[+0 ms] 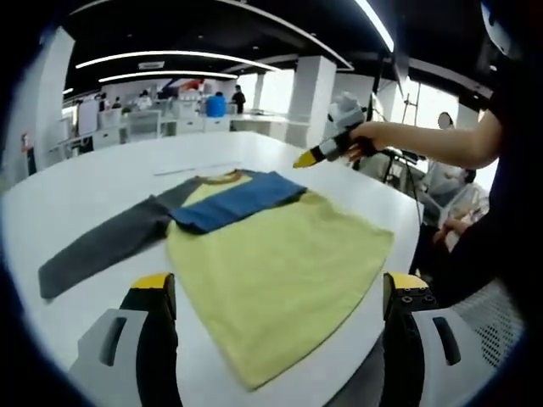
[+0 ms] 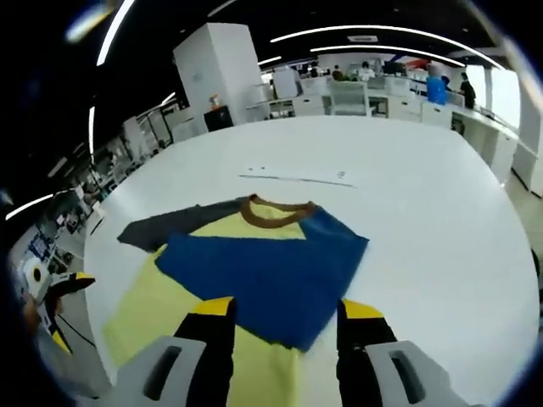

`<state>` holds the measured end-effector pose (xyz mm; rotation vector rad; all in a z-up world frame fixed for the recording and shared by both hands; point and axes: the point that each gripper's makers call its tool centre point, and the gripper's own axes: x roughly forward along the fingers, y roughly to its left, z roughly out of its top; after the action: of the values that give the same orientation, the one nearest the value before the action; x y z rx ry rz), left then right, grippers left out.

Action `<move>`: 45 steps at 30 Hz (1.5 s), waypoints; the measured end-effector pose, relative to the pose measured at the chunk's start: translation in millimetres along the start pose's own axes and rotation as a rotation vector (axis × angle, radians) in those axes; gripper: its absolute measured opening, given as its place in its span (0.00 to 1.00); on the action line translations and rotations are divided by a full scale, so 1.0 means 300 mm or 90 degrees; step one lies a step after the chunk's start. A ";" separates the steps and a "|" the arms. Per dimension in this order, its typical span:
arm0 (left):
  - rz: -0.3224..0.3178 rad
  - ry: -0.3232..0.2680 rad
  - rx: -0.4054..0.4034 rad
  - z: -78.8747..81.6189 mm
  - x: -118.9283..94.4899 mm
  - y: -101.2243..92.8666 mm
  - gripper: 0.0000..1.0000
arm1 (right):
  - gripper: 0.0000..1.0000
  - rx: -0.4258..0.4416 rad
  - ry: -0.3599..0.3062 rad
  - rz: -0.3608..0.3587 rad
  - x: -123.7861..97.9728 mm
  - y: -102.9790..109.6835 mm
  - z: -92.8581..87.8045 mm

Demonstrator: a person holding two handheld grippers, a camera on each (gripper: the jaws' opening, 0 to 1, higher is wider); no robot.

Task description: Fold the garment on the visible template until the final outline fits inside the template.

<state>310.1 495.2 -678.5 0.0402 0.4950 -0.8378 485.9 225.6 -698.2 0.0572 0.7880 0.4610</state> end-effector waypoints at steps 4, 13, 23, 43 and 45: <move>0.000 0.001 0.006 0.006 0.000 -0.009 0.99 | 0.40 0.010 0.007 -0.013 -0.014 -0.044 -0.038; 0.001 0.004 0.007 0.005 0.000 -0.009 0.99 | 0.27 0.016 0.034 -0.033 -0.014 -0.082 -0.129; 0.008 0.009 0.006 -0.002 -0.008 0.002 0.98 | 0.20 0.014 0.066 -0.028 0.018 -0.044 -0.195; 0.018 0.024 0.008 -0.032 -0.022 0.014 0.96 | 0.00 0.001 0.076 -0.024 0.077 -0.026 -0.199; 0.019 0.027 0.008 -0.036 -0.025 0.016 0.96 | 0.00 -0.002 0.078 -0.030 0.073 -0.038 -0.197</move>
<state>304.9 506.0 -685.7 0.0763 0.5279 -0.8117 462.6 217.5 -757.3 0.0081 0.9065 0.4241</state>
